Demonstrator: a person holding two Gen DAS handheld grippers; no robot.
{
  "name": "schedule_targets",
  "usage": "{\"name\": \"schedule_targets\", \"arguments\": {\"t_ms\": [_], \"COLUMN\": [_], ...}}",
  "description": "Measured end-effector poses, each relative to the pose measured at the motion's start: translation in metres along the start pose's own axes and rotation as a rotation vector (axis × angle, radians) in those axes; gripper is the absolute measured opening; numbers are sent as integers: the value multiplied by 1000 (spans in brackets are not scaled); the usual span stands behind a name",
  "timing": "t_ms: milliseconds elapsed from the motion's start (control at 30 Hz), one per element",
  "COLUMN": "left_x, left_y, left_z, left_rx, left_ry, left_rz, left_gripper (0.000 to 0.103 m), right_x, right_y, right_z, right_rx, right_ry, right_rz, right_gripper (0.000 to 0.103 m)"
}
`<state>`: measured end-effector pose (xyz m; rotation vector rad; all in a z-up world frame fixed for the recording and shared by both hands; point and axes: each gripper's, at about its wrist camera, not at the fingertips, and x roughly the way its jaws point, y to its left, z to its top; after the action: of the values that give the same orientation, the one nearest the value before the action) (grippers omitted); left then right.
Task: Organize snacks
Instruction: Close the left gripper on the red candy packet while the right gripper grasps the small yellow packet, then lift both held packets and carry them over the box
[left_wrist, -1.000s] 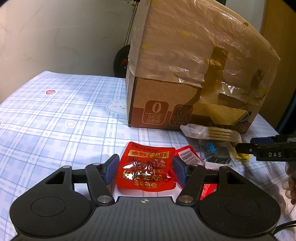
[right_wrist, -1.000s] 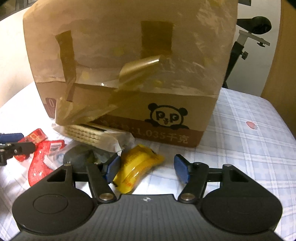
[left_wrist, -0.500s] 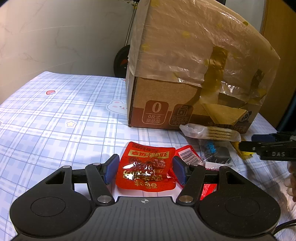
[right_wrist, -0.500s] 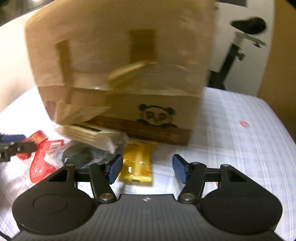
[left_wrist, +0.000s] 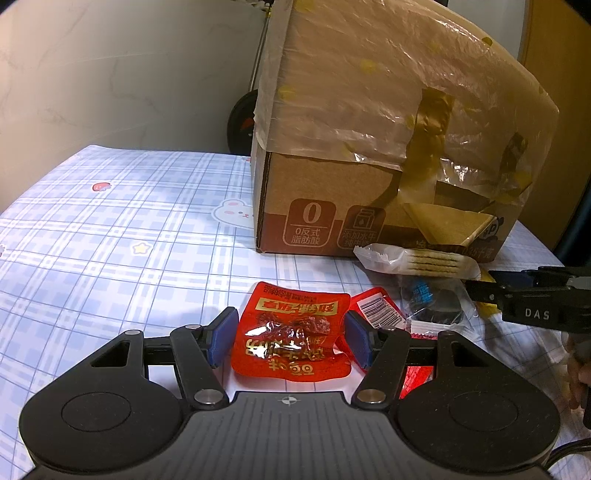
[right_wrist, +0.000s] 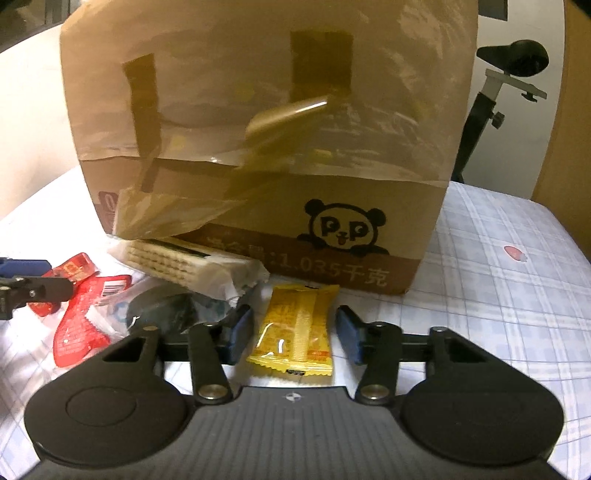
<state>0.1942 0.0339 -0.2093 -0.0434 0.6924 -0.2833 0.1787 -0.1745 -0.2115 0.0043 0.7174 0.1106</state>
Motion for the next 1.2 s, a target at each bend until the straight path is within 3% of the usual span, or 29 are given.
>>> {"name": "schedule_targets", "arguments": {"t_ms": [167,800,1200], "left_x": [0,-4,-25], "left_y": [1,4,0], "left_z": [0,0,7], "left_rx": [0,-23,23], "left_ry": [0,-2,-24], "left_rz": [-3,-11,7], "left_gripper": [66,61,58], "right_x": [-3,-7,-11], "right_y": [10,6,3], "right_z": [-4,-6,-5], "right_rx": [-32,-7,25], "right_ry": [-17,-22,-31], "right_rz": [3,29,41], "right_gripper": [39,39,38]}}
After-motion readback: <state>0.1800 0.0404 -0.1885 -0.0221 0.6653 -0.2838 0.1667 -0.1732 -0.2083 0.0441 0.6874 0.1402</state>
